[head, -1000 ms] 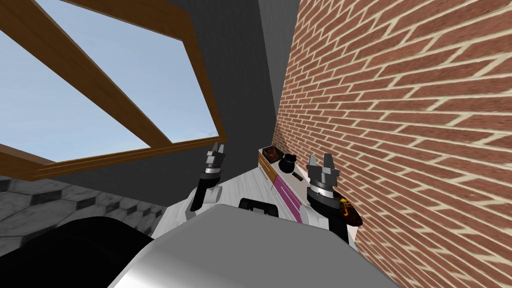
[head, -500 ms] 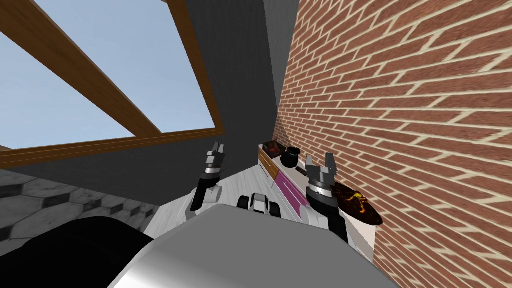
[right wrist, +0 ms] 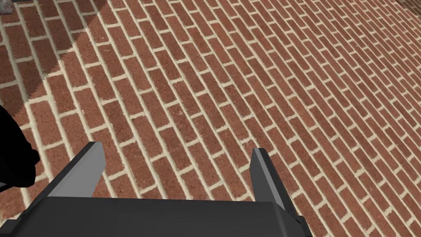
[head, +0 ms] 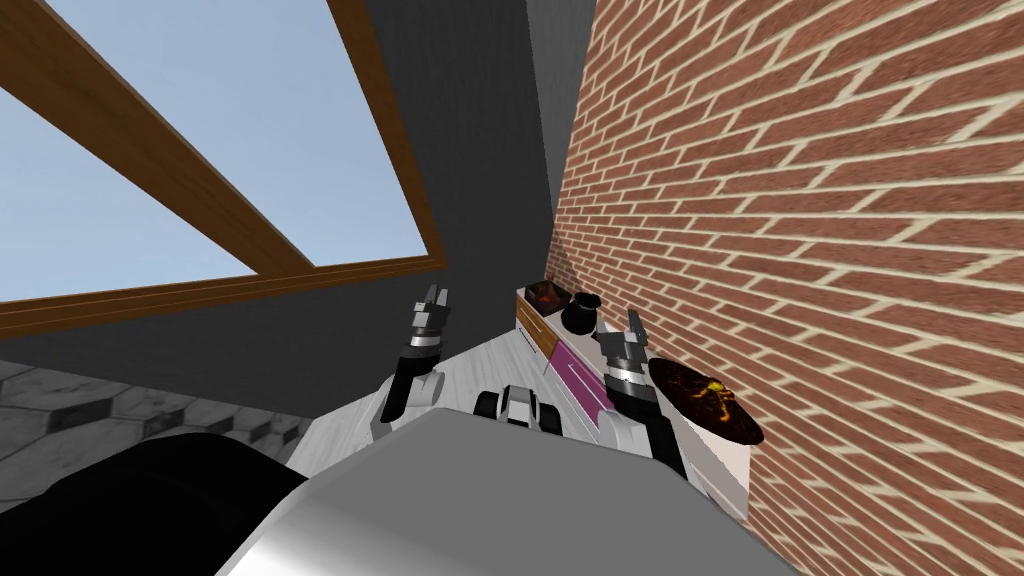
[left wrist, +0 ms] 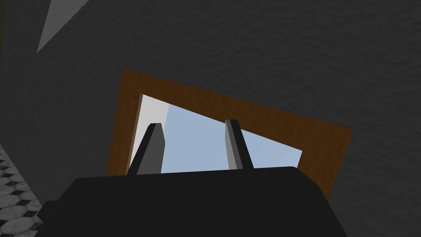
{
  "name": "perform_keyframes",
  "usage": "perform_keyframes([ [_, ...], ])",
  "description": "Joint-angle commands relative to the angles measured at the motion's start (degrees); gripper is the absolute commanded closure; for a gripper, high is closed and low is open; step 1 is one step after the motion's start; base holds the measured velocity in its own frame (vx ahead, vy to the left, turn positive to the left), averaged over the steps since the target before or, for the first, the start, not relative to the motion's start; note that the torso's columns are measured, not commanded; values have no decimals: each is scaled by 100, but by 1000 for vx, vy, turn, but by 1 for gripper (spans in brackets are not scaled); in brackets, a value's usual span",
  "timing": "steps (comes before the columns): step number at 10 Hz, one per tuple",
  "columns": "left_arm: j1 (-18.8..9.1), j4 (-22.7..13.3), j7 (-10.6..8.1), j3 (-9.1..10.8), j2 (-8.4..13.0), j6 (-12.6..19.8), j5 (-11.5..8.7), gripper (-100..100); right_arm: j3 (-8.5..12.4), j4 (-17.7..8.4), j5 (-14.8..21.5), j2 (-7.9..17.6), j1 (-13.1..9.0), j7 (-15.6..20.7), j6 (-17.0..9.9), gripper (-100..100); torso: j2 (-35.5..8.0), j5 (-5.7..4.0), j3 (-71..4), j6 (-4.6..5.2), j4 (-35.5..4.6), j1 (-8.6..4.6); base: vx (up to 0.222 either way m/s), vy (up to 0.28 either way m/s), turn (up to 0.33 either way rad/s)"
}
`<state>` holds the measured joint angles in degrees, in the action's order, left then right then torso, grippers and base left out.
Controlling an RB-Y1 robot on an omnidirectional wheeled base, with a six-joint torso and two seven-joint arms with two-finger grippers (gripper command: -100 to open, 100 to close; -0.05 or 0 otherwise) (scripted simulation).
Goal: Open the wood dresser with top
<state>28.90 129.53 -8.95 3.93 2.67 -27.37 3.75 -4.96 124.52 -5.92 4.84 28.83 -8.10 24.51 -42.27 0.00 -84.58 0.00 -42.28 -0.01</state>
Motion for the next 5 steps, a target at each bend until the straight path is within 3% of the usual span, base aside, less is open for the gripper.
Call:
perform_keyframes([
  [1, 0, 0, 0, 0, 0, 0, 0, 0, -32, -342, -377, 148, -198, -431, -443, -100, -2, -1, 1, 1, 0, -1, 14, 31, -64],
  [4, 0, 0, 0, 0, 0, 0, 0, 0, -56, -548, -569, 195, -292, -792, -699, -100, -2, 0, 2, 1, 0, 0, 9, 23, -29],
  [5, 0, 0, 0, 0, 0, 0, 0, 0, -81, -751, -774, 234, -393, -1023, -926, -100, -2, 0, 1, 0, -1, 0, 14, 19, -52],
])
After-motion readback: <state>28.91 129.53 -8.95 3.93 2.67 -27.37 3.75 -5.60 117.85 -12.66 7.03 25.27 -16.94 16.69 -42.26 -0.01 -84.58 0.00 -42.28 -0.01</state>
